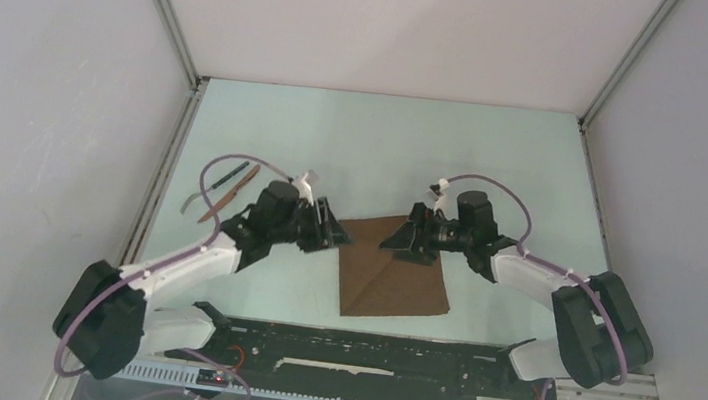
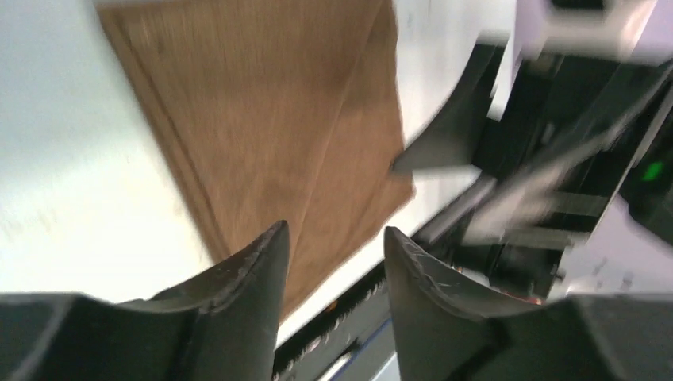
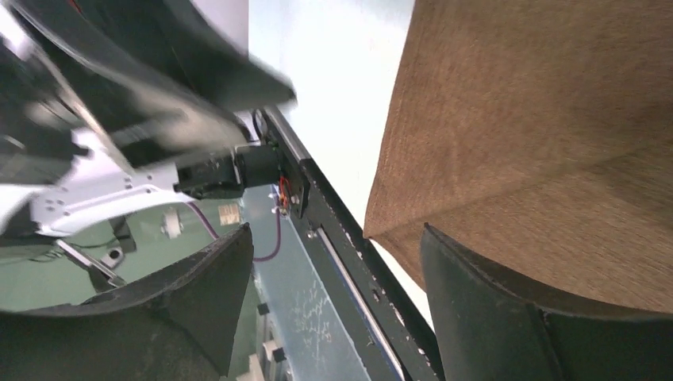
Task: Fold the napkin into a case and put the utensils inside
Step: Smooth out the upper triangle-folded napkin at the center of the board.
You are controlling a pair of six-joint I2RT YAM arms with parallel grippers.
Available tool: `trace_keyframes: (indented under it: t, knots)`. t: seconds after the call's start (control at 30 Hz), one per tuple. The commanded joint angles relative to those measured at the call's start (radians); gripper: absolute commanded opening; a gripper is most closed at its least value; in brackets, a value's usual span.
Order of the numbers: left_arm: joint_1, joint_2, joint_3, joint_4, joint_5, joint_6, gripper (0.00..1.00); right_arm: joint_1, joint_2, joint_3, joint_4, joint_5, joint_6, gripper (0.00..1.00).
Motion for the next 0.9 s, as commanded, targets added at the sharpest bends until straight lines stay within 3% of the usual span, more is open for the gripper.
trace_keyframes:
  t: [0.0, 0.07, 0.2, 0.4, 0.6, 0.73, 0.87]
  knots:
    - [-0.1, -0.131, -0.179, -0.025, 0.013, -0.083, 0.44, -0.119, -0.023, -0.042, 0.053, -0.068, 0.061, 0.85]
    - [-0.159, -0.182, -0.227, -0.013, -0.013, -0.089, 0.35, -0.143, -0.009, -0.043, 0.085, -0.081, 0.074, 0.85]
    - [-0.241, -0.17, -0.24, 0.011, -0.04, -0.076, 0.27, -0.083, 0.091, -0.04, 0.229, -0.107, 0.166, 0.82]
    - [-0.3, -0.05, -0.202, 0.033, -0.02, -0.055, 0.27, 0.083, 0.259, -0.039, 0.464, -0.075, 0.301, 0.8]
    - [-0.302, 0.053, -0.176, 0.092, -0.005, -0.018, 0.27, 0.12, 0.432, -0.04, 0.672, -0.089, 0.375, 0.79]
    - [-0.301, 0.126, -0.209, 0.15, -0.01, -0.027, 0.26, 0.11, 0.499, -0.039, 0.721, -0.104, 0.372, 0.78]
    - [-0.302, 0.169, -0.24, 0.158, -0.009, -0.047, 0.22, 0.09, 0.506, -0.039, 0.663, -0.089, 0.316, 0.78]
